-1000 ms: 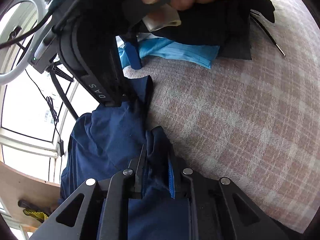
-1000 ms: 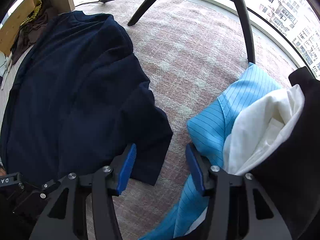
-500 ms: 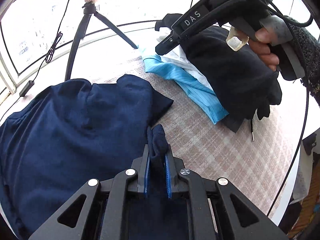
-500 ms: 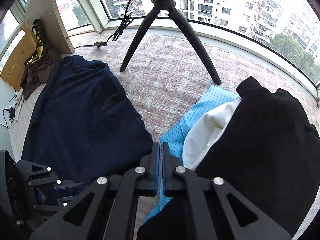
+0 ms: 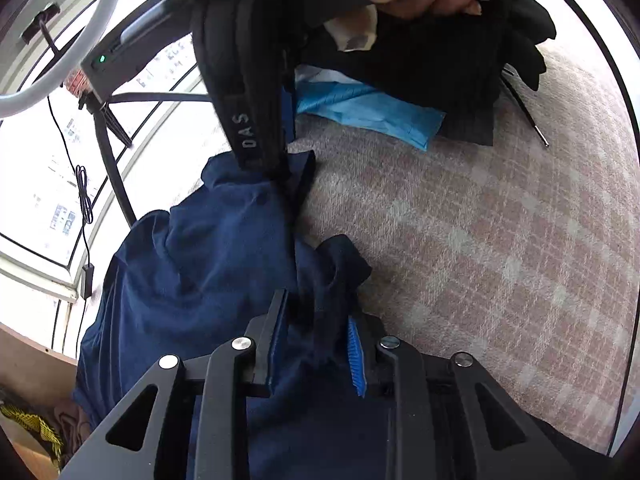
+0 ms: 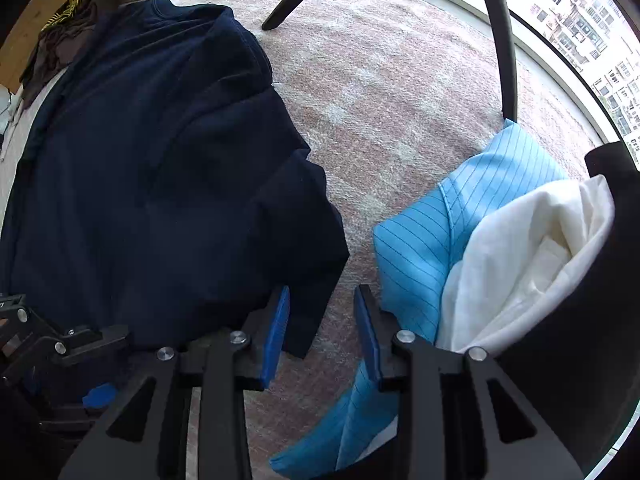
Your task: Fold clothes
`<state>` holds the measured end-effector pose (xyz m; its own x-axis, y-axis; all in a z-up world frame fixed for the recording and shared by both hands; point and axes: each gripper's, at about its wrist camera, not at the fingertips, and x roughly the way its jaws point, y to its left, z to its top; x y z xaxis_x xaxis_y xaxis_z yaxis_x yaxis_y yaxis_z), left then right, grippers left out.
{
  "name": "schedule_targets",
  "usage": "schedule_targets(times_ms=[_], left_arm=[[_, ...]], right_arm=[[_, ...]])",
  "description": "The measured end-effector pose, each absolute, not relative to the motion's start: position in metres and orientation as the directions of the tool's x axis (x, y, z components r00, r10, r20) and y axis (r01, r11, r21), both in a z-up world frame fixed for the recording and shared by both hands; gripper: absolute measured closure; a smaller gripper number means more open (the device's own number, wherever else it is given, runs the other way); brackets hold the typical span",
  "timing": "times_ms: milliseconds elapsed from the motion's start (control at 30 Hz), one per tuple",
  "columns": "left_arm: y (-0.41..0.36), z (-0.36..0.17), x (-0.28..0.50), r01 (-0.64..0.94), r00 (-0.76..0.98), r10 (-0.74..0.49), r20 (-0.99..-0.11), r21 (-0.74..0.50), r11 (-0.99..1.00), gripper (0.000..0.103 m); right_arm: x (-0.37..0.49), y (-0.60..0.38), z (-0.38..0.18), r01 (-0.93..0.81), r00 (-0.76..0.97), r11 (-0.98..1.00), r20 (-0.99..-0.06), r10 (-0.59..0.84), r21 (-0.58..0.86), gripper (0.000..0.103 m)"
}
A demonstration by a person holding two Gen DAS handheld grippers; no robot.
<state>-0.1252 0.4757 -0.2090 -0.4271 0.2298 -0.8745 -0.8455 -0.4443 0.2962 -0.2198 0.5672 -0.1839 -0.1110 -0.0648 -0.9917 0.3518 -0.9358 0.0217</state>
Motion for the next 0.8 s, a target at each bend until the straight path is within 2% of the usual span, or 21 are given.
schedule_targets(times_ms=[33,200,300,367,433,567,667,800], left_arm=[[0.469,-0.208,-0.132,-0.844,-0.401,0.245,-0.883,0.251,-0.474,0.088],[0.443,-0.192,-0.147,-0.823,-0.343,0.325,-0.881,0.115,-0.556,0.093],[0.429,-0.180,-0.160,-0.803,-0.238,0.445,-0.863,-0.083,-0.590,0.094],[0.427,-0.174,-0.164,-0.789,-0.166,0.554,-0.816,-0.227,-0.571,0.094],[0.435,-0.175,-0.165,-0.789,-0.132,0.585,-0.800,-0.272,-0.551,0.091],[0.454,-0.190,-0.155,-0.827,-0.156,0.482,-0.862,-0.153,-0.541,0.092],[0.459,-0.187,-0.145,-0.846,-0.183,0.470,-0.863,-0.105,-0.522,0.078],[0.477,-0.181,-0.133,-0.875,-0.207,0.477,-0.854,-0.057,-0.482,0.071]], right_arm=[[-0.219,0.569,-0.183,0.345,-0.101,-0.937,-0.991,-0.089,0.049,0.100],[-0.217,0.579,-0.156,0.331,-0.143,-0.937,-0.975,-0.168,0.113,0.101],[-0.221,0.592,-0.128,0.311,-0.210,-0.946,-0.964,-0.163,0.092,0.101],[-0.227,0.601,-0.110,0.288,-0.267,-0.957,-0.958,-0.107,0.027,0.101],[-0.237,0.610,-0.100,0.257,-0.293,-0.966,-0.952,-0.091,0.013,0.101],[-0.243,0.608,-0.106,0.262,-0.281,-0.965,-0.957,-0.068,-0.009,0.101],[-0.241,0.604,-0.117,0.267,-0.261,-0.964,-0.963,-0.060,-0.013,0.101],[-0.242,0.608,-0.125,0.261,-0.235,-0.965,-0.969,-0.071,0.007,0.101]])
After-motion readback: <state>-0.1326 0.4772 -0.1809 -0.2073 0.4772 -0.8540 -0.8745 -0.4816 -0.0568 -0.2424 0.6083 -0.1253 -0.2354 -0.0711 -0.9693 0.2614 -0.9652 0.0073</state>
